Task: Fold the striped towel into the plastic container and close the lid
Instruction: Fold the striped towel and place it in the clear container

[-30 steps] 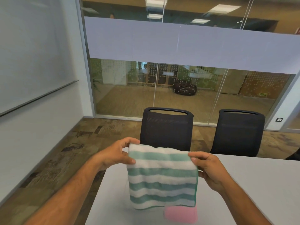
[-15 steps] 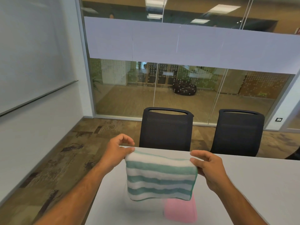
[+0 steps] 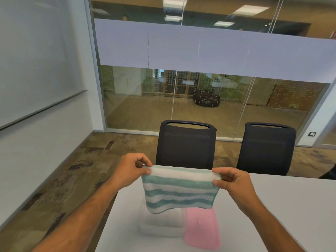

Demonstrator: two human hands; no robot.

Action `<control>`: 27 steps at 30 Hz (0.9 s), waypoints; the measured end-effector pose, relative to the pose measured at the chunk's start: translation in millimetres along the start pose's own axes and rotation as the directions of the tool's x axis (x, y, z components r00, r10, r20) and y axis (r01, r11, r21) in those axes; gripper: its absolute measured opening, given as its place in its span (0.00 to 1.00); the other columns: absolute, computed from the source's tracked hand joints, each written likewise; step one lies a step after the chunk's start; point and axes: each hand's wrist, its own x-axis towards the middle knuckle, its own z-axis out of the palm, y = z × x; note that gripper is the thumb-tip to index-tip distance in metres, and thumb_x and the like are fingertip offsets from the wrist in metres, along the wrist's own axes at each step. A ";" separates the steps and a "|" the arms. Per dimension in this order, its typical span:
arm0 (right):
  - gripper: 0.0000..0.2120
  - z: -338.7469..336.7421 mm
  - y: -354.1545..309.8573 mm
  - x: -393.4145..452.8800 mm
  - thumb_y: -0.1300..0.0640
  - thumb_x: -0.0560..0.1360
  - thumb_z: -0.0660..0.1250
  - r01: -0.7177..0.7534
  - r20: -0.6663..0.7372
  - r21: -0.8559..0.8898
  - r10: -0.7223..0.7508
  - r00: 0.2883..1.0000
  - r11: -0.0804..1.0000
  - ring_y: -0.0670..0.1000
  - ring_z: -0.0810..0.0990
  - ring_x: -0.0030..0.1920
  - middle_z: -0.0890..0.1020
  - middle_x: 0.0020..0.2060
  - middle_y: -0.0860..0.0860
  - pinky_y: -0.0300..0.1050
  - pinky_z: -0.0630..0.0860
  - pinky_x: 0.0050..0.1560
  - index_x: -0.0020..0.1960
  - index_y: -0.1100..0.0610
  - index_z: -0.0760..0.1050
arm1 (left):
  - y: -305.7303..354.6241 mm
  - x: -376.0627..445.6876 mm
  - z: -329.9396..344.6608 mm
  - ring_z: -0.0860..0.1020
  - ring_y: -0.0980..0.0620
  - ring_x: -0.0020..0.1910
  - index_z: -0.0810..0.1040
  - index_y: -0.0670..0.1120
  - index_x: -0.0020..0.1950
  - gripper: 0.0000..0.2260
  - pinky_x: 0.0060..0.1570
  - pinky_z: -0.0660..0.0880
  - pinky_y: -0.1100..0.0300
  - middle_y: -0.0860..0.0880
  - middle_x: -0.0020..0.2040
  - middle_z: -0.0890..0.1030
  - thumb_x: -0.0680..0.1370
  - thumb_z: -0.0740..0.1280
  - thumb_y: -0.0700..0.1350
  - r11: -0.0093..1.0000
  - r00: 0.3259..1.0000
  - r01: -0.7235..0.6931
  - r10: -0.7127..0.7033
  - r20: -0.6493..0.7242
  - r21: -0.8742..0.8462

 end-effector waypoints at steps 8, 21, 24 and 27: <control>0.17 0.8 6.4 0.9 0.68 0.67 0.76 0.036 -0.020 -0.139 -0.039 0.999 0.990 0.53 0.84 0.50 0.85 0.49 0.51 0.49 0.83 0.52 0.53 0.58 0.84 | 5.6 -2.1 -1.8 0.83 0.55 0.42 0.86 0.50 0.42 0.09 0.43 0.83 0.61 0.55 0.43 0.86 0.66 0.81 0.41 1.000 1.000 0.007 -0.007 0.006 0.006; 0.11 8.9 -2.7 -2.5 0.62 0.74 0.71 0.162 -0.015 -0.495 -0.195 0.981 0.854 0.46 0.77 0.48 0.79 0.48 0.46 0.42 0.78 0.53 0.56 0.56 0.82 | 10.0 2.4 9.3 0.73 0.57 0.51 0.82 0.49 0.61 0.12 0.52 0.74 0.66 0.56 0.50 0.74 0.77 0.70 0.42 0.891 0.971 -0.238 0.207 0.121 0.386; 0.09 7.8 -3.3 -1.5 0.59 0.74 0.71 0.176 -0.007 -0.526 -0.211 0.977 0.832 0.46 0.75 0.47 0.77 0.45 0.41 0.45 0.78 0.53 0.54 0.53 0.82 | 10.1 5.8 11.1 0.71 0.55 0.54 0.81 0.52 0.55 0.06 0.57 0.74 0.61 0.56 0.53 0.74 0.79 0.67 0.45 0.889 0.974 -0.225 0.199 0.106 0.399; 0.07 5.0 -2.2 -0.8 0.59 0.73 0.72 0.177 0.014 -0.519 -0.199 0.980 0.836 0.45 0.76 0.45 0.79 0.45 0.43 0.39 0.77 0.47 0.49 0.50 0.81 | 9.8 8.1 9.6 0.77 0.53 0.51 0.76 0.54 0.49 0.03 0.53 0.79 0.56 0.55 0.51 0.79 0.79 0.67 0.46 0.951 0.982 -0.181 0.162 0.094 0.250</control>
